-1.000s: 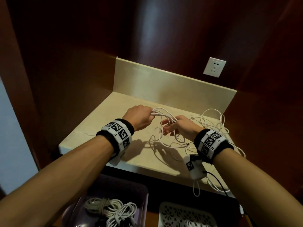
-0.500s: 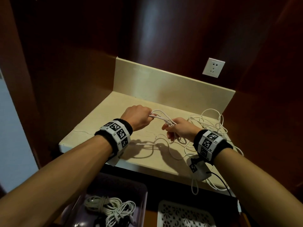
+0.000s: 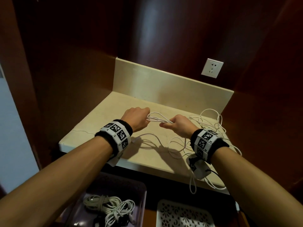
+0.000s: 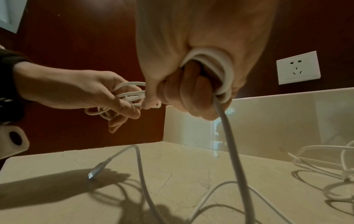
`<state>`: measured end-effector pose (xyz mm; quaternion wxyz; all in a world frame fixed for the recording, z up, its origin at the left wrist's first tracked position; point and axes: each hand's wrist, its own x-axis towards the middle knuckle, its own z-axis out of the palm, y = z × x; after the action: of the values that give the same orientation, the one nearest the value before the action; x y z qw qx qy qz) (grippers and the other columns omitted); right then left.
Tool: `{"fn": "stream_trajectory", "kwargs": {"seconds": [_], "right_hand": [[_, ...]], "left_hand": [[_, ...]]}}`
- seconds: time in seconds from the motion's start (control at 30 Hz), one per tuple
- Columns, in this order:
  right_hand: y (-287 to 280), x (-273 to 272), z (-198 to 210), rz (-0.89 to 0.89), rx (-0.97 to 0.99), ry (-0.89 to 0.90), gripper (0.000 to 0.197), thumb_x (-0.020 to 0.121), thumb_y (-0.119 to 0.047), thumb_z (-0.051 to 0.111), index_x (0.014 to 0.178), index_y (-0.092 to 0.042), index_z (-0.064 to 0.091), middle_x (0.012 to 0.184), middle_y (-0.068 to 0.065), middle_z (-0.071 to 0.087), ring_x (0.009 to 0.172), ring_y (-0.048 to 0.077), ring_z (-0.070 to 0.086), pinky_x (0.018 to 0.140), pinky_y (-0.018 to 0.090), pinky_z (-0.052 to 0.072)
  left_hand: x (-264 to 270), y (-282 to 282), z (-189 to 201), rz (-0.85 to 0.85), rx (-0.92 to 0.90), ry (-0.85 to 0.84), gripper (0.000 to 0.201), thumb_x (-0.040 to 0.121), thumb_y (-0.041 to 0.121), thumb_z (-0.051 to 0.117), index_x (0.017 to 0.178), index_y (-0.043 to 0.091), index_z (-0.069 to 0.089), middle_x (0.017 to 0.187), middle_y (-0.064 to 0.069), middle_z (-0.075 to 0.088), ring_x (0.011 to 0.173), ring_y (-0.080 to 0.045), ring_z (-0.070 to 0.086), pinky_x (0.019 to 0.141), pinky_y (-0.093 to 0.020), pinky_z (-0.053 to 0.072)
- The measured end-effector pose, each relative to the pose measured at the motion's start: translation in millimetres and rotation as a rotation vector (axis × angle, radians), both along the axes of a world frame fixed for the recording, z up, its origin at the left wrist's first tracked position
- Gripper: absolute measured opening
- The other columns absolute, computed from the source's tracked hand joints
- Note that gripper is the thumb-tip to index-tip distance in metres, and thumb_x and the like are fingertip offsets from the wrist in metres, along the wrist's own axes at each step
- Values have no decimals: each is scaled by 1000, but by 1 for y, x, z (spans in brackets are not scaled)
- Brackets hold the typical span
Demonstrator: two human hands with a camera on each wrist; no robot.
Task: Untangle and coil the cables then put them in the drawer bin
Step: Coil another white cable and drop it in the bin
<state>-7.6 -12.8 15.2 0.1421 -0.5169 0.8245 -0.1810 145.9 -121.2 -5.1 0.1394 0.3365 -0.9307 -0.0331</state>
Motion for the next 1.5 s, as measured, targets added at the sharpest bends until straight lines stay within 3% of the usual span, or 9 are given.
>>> {"fn": "stream_trajectory", "kwargs": {"seconds": [0.2,0.33,0.53,0.7,0.8,0.97,1.17,1.33,1.5], "right_hand": [[7,-3,7,49,-6,104,51,89,-54,60,58,-15,49,51,-1,35,48,16,31,49,31,21],[13,-17,6,143,25,81,47,93,-51,54,64,-14,47,52,-1,37,46,14,32,49,29,24],[15,-26,7,191,2,0,37,90,-44,63,70,-13,60,52,-6,41,43,6,35,48,25,28],[12,-27,8,195,46,-78,24,89,-37,68,96,-15,64,59,0,53,52,15,49,55,34,41],[8,-21,11,194,80,-66,43,85,-31,73,123,-25,52,85,2,66,72,17,63,76,40,54],[0,-8,19,241,104,-163,65,89,-23,69,144,-21,35,118,5,61,104,18,60,94,31,45],[-1,-1,17,288,160,-196,40,106,-39,27,123,-15,55,113,8,68,86,9,59,71,20,37],[-6,0,3,308,127,-245,32,105,-28,37,112,-3,56,86,5,65,75,15,55,65,14,43],[-8,-1,0,328,199,76,41,105,-28,36,96,2,63,78,2,61,71,15,53,67,25,39]], "left_hand": [[-1,1,-1,-151,218,74,25,91,6,39,113,14,47,99,-13,66,86,-32,57,73,-38,46],[0,2,-1,-258,455,210,6,98,19,51,101,15,52,75,3,56,69,-20,53,59,-30,39],[-3,6,2,-320,667,218,35,92,45,59,104,13,66,68,9,52,61,-5,45,58,-24,33],[-4,0,-1,-283,584,124,40,100,43,43,79,12,57,58,1,41,50,-13,34,52,-29,28],[-4,-3,-3,-244,448,43,46,102,44,35,87,6,57,69,-4,48,62,-19,41,60,-33,30],[-3,-5,0,-225,184,-127,45,103,45,28,96,12,57,73,0,52,71,-21,49,63,-34,34],[-1,-7,6,-213,62,-124,41,104,45,25,90,17,51,69,1,49,61,-17,44,59,-34,33],[-1,-7,6,-193,51,-84,32,104,38,27,88,19,47,68,2,48,59,-15,42,54,-32,26],[-4,-2,6,-211,81,-62,29,100,34,31,87,14,48,72,-4,55,65,-23,47,57,-35,30]]}}
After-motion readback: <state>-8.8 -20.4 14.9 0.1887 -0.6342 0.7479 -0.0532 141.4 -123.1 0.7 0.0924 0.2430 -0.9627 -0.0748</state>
